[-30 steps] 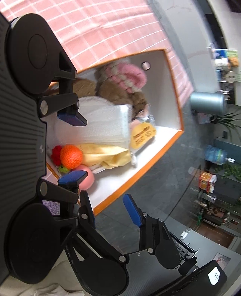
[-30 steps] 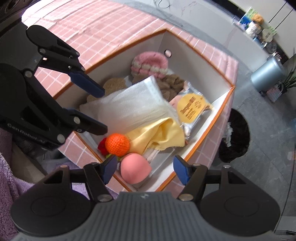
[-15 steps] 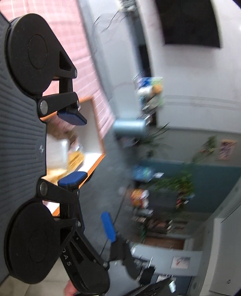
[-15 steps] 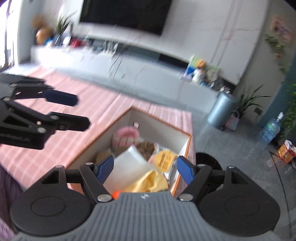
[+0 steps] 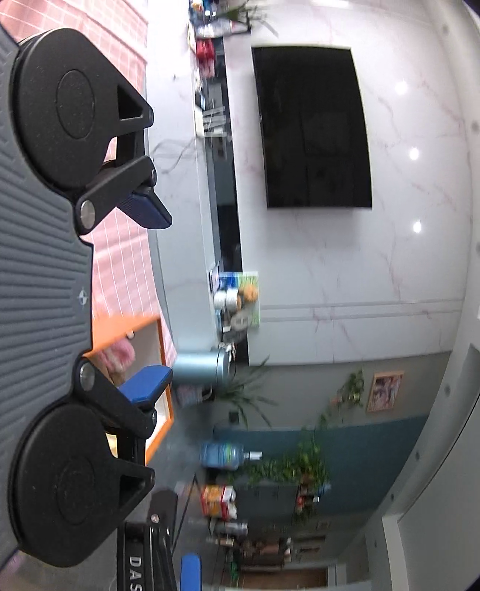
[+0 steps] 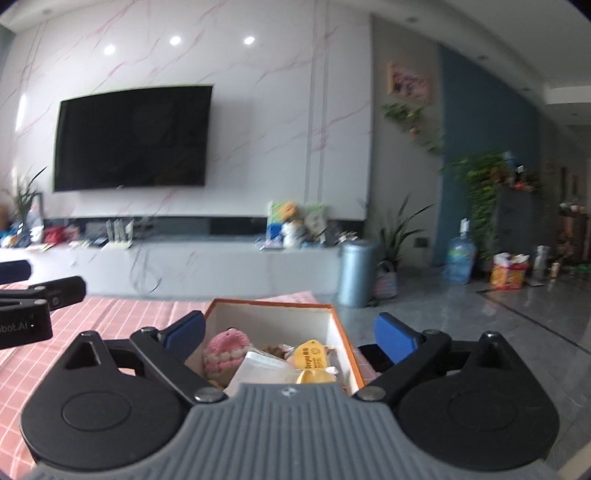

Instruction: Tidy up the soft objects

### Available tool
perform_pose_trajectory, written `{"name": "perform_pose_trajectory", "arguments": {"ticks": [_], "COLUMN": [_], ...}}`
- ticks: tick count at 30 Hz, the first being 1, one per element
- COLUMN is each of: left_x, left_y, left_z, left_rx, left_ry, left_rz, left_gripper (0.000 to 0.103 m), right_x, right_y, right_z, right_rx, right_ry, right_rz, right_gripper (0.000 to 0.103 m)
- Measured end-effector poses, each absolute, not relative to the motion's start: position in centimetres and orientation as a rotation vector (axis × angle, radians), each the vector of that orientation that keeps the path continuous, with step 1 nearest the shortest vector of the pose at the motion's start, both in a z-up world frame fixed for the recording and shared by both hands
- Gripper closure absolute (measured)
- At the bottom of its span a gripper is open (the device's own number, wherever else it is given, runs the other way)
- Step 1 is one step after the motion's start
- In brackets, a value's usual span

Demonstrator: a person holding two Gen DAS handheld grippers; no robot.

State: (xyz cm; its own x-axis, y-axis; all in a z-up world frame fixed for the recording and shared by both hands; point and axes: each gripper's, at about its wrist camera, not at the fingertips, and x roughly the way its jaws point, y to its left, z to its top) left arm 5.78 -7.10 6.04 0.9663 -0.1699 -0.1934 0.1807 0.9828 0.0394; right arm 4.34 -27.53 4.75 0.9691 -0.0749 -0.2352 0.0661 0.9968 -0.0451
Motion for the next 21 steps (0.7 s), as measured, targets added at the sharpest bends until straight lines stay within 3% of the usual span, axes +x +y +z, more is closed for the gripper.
{"name": "perform_pose_trajectory", "arguments": {"ticks": [10,21], "left_x": [4.9,5.5], "left_y": [-5.1,-3.4], "left_z": [2.8,0.5], "left_rx": [0.074,0.006], "left_ry": [0.225,0.275], "left_rz": [-0.087,-0.058], "left_gripper": [0.005,0.005], "right_x": [2.1,3.1], "right_y": [-25.1,-24.6], "right_z": [-0.3,-3.6], "right_rx": [-0.084,-0.118], "right_ry": [0.134,0.202], "right_rz": [-0.159,-0.19], "right_gripper": [0.003,0.003]}}
